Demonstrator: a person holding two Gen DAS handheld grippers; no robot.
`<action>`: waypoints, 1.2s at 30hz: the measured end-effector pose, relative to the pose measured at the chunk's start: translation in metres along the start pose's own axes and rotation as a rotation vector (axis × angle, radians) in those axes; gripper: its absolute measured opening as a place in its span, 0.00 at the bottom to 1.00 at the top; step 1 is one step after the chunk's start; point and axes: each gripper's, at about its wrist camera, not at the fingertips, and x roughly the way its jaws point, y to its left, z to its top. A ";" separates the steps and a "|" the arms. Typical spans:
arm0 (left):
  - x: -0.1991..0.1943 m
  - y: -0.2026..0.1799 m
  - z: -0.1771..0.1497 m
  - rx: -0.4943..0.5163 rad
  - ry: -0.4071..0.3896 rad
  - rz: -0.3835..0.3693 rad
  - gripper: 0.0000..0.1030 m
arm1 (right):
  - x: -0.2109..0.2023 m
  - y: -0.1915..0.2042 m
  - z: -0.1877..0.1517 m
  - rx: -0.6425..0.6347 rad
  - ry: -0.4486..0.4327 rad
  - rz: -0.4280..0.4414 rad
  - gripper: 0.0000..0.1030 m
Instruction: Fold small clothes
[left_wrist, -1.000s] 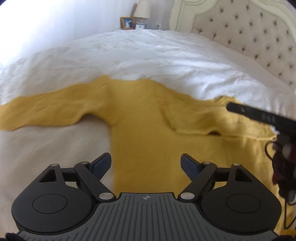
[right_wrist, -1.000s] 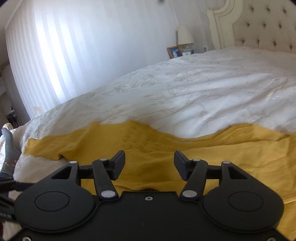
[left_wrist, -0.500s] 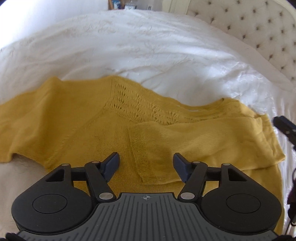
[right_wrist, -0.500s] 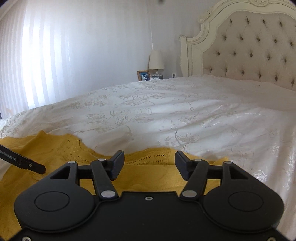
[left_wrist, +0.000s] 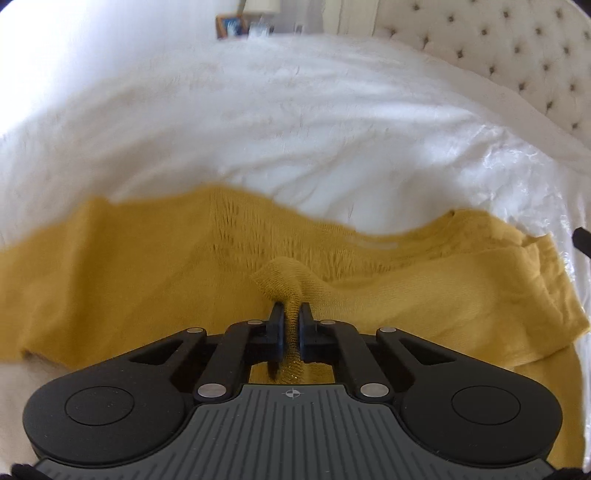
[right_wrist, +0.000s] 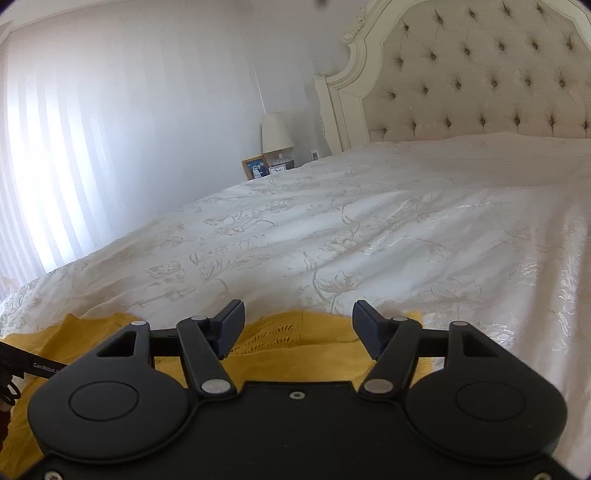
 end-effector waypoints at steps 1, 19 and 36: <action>-0.009 -0.001 0.005 0.024 -0.038 0.007 0.07 | 0.000 -0.002 0.001 0.007 0.004 -0.004 0.66; 0.029 0.064 -0.002 -0.020 0.052 0.138 0.17 | 0.033 -0.025 -0.016 0.058 0.268 -0.145 0.67; -0.029 0.139 -0.035 -0.105 -0.062 -0.096 0.87 | 0.020 -0.011 -0.011 0.085 0.171 -0.040 0.74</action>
